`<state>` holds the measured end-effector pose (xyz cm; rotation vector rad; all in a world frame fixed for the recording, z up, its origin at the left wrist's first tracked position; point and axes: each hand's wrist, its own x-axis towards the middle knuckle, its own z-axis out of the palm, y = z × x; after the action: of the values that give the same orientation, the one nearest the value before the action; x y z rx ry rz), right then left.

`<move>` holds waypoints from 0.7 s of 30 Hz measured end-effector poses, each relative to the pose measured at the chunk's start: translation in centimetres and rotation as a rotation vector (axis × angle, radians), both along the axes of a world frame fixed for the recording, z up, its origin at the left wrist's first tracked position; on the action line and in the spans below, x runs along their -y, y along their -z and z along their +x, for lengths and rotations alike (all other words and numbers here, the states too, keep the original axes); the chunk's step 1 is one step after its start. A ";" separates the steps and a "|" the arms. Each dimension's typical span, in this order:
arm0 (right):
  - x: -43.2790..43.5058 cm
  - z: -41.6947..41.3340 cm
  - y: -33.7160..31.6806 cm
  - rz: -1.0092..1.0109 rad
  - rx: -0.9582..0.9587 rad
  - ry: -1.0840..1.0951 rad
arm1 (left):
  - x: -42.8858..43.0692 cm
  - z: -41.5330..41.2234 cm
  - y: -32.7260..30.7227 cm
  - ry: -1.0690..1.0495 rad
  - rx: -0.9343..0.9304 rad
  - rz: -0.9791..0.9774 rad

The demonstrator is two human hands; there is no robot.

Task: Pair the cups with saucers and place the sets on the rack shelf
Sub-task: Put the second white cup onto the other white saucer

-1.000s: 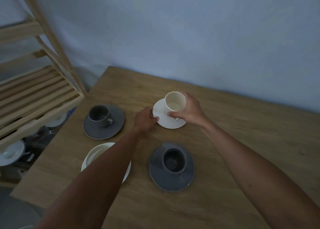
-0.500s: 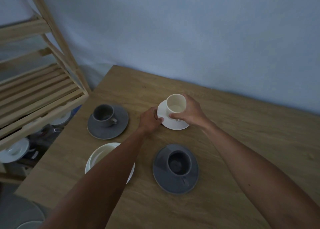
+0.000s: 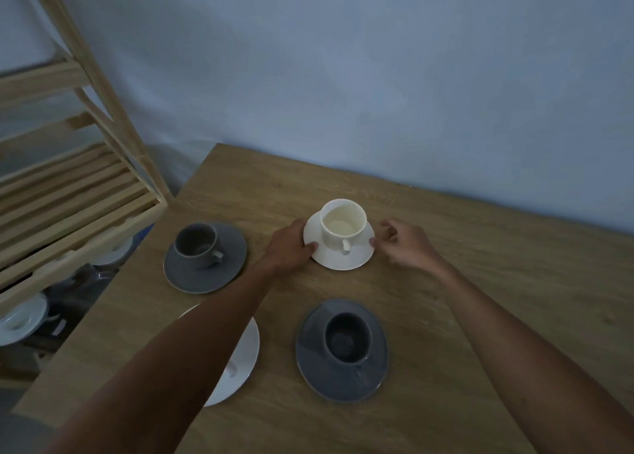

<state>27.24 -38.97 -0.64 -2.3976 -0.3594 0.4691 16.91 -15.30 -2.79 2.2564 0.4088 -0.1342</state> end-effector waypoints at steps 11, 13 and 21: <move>-1.5 -0.6 1.7 0.106 -0.054 -0.035 | 0.4 1.2 0.1 -0.047 -0.039 0.015; -1.5 -0.7 1.7 0.176 -0.104 0.000 | 0.4 1.1 0.0 -0.052 -0.028 -0.017; -1.9 -0.5 0.8 0.318 -0.210 0.050 | -0.5 0.9 -1.6 -0.149 0.038 -0.227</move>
<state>26.74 -37.11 -1.39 -2.0239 -0.2579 0.5873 17.77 -14.78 -1.24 1.9948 0.5131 -0.0571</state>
